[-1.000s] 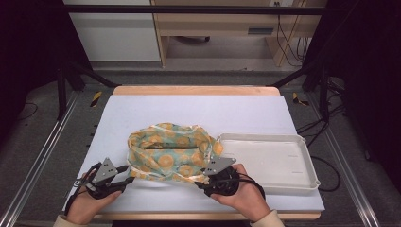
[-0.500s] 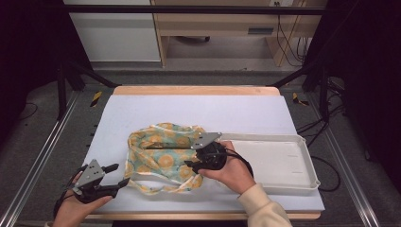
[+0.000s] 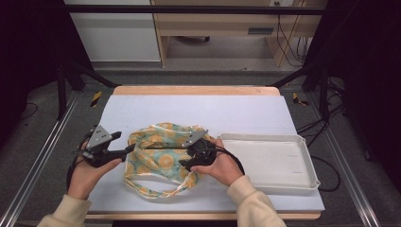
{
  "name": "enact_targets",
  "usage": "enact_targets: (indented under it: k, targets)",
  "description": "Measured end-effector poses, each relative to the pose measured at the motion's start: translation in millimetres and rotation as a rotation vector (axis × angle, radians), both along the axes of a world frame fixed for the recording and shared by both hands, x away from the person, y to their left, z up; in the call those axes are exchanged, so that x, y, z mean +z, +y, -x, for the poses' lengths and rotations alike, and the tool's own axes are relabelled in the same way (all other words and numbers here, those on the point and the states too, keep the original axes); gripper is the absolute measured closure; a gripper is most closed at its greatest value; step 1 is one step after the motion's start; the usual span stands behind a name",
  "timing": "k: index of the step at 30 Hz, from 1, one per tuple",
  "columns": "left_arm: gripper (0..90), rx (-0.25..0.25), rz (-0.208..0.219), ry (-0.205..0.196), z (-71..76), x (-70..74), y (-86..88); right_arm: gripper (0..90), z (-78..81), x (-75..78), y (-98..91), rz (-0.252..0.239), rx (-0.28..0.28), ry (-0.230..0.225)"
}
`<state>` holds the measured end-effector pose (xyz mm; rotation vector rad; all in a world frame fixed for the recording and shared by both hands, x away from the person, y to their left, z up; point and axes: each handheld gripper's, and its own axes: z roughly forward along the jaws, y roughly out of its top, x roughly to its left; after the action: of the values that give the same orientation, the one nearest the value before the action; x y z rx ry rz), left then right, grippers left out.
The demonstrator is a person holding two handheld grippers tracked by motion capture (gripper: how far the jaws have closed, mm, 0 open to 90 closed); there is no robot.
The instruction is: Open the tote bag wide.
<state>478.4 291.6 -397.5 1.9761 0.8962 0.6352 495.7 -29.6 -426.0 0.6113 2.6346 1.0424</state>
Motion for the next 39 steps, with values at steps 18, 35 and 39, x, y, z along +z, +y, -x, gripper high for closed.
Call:
enact_targets:
  k: [18,35,39]
  targets:
    - [27.1,0.01,-0.006,0.062,-12.8,-22.1,-14.5,84.3,9.9,2.5,2.0,0.021,0.072,-0.056]
    - [25.8,0.018,-0.04,0.057,-9.6,-23.0,-16.9,72.9,9.8,11.0,-14.4,-0.011,0.032,-0.057]
    - [23.6,0.019,-0.046,0.056,-8.8,-25.5,-18.2,53.7,9.9,12.1,-26.4,0.029,-0.018,-0.079]
